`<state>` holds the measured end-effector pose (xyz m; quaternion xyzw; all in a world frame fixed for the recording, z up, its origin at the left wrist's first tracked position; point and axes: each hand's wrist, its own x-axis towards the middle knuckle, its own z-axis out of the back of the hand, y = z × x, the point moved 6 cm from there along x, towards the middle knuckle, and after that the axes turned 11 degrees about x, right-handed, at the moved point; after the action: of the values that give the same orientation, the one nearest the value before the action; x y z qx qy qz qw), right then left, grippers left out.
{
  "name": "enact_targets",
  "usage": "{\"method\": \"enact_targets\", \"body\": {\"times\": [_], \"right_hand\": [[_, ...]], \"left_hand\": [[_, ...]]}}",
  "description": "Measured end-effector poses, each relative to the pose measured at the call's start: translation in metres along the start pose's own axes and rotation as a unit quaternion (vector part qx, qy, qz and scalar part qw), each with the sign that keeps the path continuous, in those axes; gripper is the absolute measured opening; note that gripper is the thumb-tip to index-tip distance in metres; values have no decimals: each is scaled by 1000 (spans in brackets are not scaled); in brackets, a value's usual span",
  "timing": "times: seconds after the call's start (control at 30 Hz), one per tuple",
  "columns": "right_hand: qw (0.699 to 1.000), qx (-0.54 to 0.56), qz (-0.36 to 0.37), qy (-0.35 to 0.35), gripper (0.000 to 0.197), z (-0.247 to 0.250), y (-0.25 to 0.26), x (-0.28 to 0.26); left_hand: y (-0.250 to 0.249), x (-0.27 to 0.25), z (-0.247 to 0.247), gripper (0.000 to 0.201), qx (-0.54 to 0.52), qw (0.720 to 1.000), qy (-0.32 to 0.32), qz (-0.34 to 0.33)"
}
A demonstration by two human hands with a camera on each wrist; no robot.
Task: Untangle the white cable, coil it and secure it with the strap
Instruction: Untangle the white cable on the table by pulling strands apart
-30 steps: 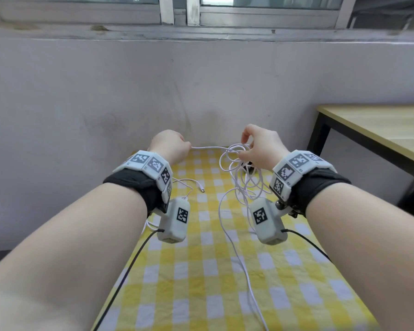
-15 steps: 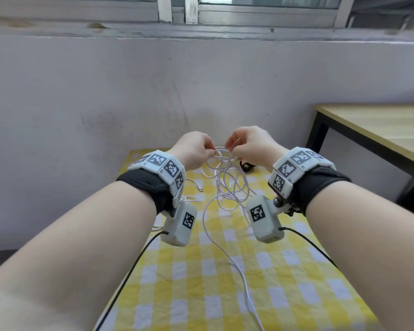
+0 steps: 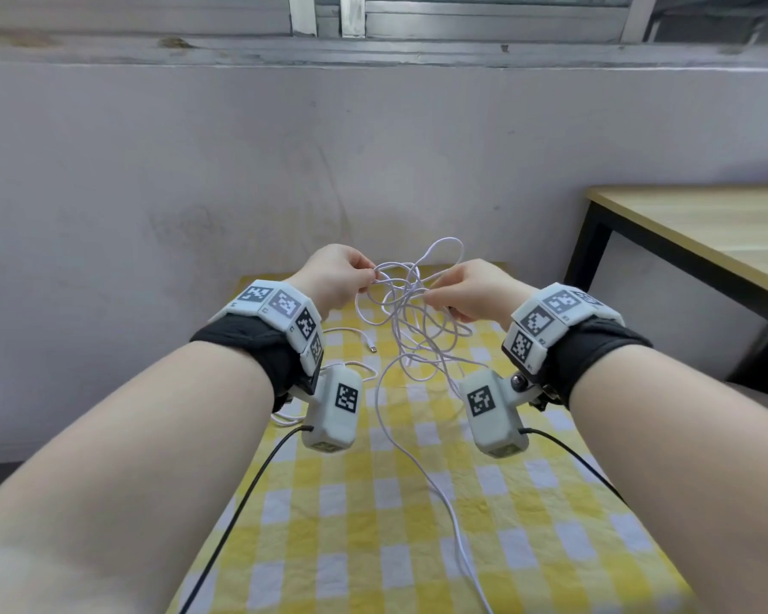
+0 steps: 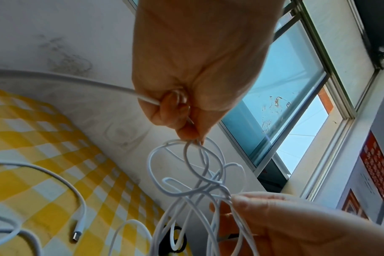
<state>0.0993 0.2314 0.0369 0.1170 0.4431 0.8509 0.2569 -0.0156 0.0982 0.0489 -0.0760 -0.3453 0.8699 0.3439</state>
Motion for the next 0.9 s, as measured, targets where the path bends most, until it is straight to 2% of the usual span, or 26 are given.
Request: {"method": "enact_targets", "body": {"times": [0.13, 0.33, 0.57, 0.67, 0.83, 0.9], "right_hand": [[999, -31, 37, 22, 14, -8, 1, -1], [997, 8, 54, 51, 16, -13, 2, -4], [992, 81, 55, 74, 21, -15, 10, -7], [995, 62, 48, 57, 22, -14, 8, -3], [998, -13, 51, -26, 11, -5, 5, -1], [998, -14, 54, -30, 9, -4, 6, -2]], "left_hand": [[5, 1, -4, 25, -39, 999, 16, 11], [7, 0, -2, 16, 64, 998, -7, -11], [11, -5, -14, 15, 61, 997, 47, -17], [11, -7, -17, 17, 59, 996, 58, -15], [7, -8, -18, 4, 98, 993, 59, 7], [6, -9, -20, 9, 90, 994, 68, 17]]}}
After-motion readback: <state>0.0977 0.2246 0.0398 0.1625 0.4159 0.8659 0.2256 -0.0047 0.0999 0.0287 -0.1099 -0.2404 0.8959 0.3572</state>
